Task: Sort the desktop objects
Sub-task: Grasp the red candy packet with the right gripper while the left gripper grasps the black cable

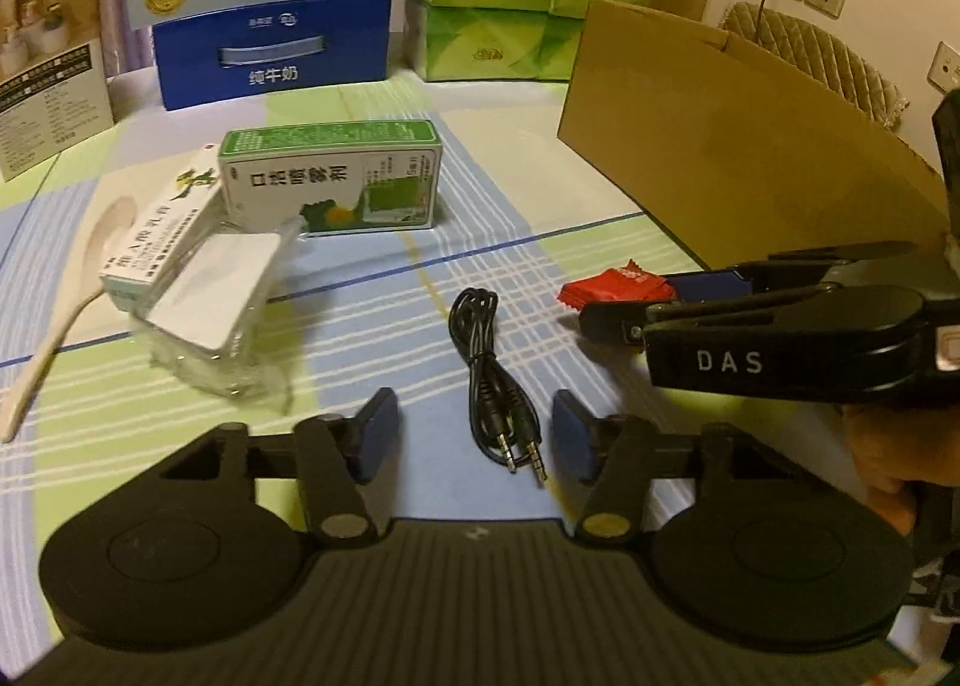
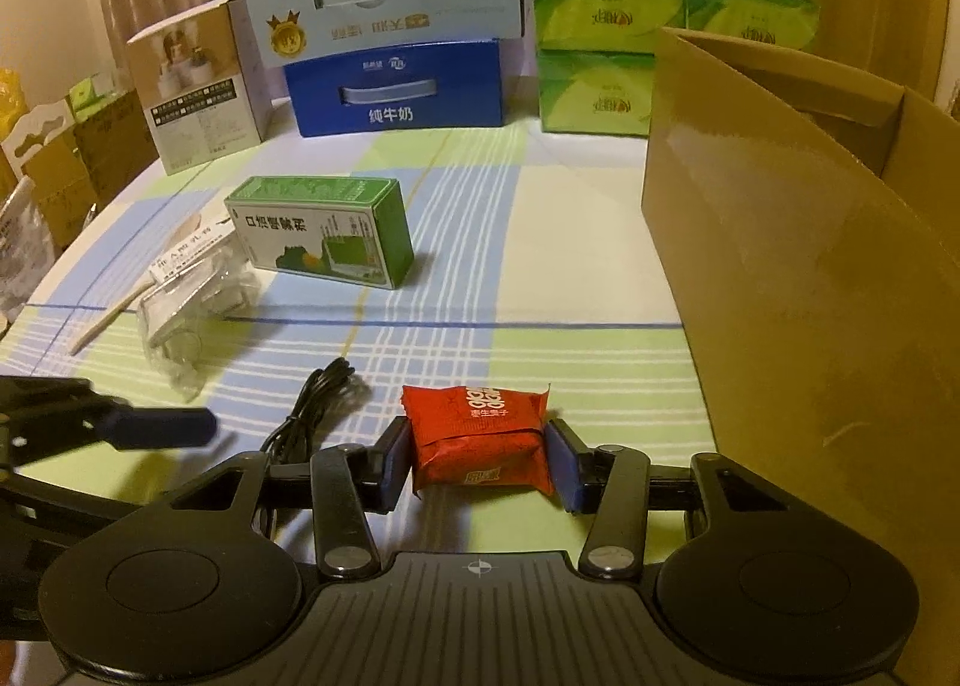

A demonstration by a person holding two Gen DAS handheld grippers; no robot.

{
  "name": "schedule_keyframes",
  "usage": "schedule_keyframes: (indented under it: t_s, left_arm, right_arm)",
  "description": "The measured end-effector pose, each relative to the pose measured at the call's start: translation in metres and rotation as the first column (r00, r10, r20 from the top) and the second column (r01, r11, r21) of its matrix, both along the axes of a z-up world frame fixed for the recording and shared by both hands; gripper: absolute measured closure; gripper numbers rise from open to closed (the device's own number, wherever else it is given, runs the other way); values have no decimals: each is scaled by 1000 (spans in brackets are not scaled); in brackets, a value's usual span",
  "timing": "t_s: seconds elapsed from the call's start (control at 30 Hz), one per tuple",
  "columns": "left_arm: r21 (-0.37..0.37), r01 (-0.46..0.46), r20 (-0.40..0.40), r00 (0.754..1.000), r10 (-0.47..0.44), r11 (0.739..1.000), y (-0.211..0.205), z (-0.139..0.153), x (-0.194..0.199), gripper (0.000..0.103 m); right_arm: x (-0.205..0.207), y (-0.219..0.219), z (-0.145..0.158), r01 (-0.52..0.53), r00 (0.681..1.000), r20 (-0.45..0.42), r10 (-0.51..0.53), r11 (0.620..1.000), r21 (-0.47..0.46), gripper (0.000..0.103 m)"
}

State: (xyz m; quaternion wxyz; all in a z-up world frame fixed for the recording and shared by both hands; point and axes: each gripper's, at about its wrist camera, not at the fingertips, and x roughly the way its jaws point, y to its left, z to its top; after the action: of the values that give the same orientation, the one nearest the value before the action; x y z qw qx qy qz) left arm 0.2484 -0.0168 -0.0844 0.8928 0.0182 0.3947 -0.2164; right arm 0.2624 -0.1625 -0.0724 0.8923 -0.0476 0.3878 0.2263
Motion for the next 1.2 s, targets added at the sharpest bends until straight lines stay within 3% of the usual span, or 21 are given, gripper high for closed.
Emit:
schedule_keyframes:
  t_s: [0.23, 0.33, 0.5, 0.7, 0.87, 0.97, 1.03, 1.1, 1.2]
  left_arm:
    - [7, -6, 2, 1000, 6, 1000, -9, -4, 5, 70]
    - [11, -38, -11, 999, 38, 999, -4, -4, 4, 83]
    - [39, -63, -52, 997, 65, 997, 9, 2, -8, 84]
    - [133, -73, -56, 995, 81, 988, 22, 15, -52, 84]
    - [112, -96, -64, 993, 104, 989, 30, 19, -87, 84]
    - [137, -79, -57, 995, 87, 987, 26, 16, -92, 83]
    - [169, -69, -32, 997, 76, 983, 22, 15, -91, 80]
    - [189, -76, -15, 997, 80, 979, 21, 15, -90, 68]
    - [187, -84, -5, 996, 86, 979, 21, 14, -88, 66]
  right_arm:
    - [1, -1, -3, 2, 1000, -21, -2, 1000, 2, 58]
    - [-1, -1, -4, 1, 1000, -25, -1, 1000, -2, 58]
    - [-14, 2, -2, -30, 999, -26, 30, 1000, -6, 58]
    - [-48, 5, 11, -95, 995, -23, 96, 995, 16, 58]
    - [-91, 1, 14, -140, 989, -38, 141, 990, 17, 58]
    - [-112, -2, 7, -137, 988, -66, 136, 991, 1, 57]
    - [-118, -1, 3, -131, 989, -66, 130, 991, -16, 46]
    - [-122, 2, 0, -131, 991, -45, 129, 990, -46, 39]
    - [-121, 6, -2, -142, 990, -31, 140, 988, -59, 38]
